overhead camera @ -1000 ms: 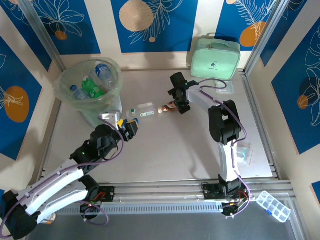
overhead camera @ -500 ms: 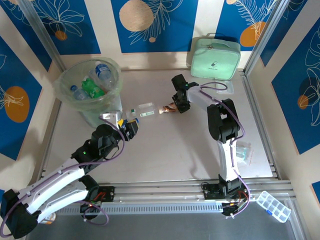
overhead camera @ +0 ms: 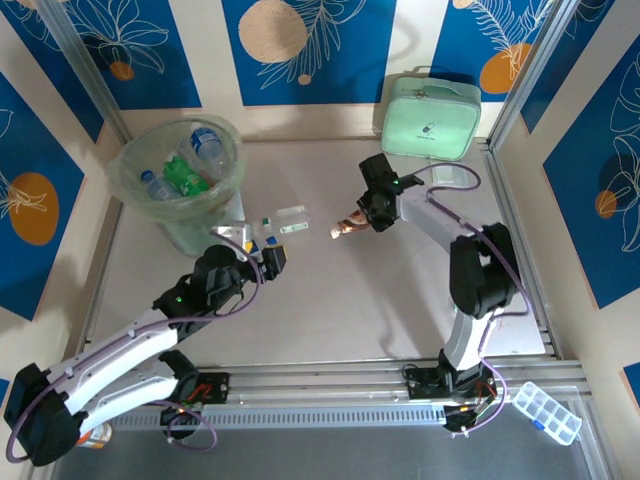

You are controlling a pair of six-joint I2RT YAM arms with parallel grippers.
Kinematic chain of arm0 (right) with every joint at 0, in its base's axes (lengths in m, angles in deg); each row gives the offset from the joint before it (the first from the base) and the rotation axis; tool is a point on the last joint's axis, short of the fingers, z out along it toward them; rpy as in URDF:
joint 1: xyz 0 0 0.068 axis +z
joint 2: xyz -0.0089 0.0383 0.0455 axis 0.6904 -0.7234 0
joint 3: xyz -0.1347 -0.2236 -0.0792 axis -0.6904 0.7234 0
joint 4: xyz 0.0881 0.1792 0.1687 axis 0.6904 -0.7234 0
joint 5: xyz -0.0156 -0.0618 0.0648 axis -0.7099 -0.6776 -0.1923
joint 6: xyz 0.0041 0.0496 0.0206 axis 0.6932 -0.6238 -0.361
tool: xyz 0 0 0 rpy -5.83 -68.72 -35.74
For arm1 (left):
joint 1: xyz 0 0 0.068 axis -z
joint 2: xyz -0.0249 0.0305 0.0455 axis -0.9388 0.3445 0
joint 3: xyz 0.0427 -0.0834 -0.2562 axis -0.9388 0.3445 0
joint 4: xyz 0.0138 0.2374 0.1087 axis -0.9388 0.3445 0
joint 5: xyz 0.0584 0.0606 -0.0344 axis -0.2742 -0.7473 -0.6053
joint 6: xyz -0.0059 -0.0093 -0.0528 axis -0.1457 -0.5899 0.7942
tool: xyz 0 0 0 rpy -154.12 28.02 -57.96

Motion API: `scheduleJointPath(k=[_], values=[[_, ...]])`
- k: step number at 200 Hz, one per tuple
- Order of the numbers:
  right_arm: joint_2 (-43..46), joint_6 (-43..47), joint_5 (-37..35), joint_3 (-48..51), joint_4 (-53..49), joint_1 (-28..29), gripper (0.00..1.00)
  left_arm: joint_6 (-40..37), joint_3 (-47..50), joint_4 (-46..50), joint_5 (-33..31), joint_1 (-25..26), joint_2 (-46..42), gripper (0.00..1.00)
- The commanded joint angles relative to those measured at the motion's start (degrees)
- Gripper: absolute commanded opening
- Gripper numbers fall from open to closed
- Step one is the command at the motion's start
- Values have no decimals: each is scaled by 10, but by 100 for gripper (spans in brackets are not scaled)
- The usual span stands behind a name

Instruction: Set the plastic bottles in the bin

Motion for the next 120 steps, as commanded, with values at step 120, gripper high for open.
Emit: scheduleJointPath(k=[120], values=[[197, 310, 202, 264, 336, 94, 46, -28, -101, -111, 304, 2, 282, 90]])
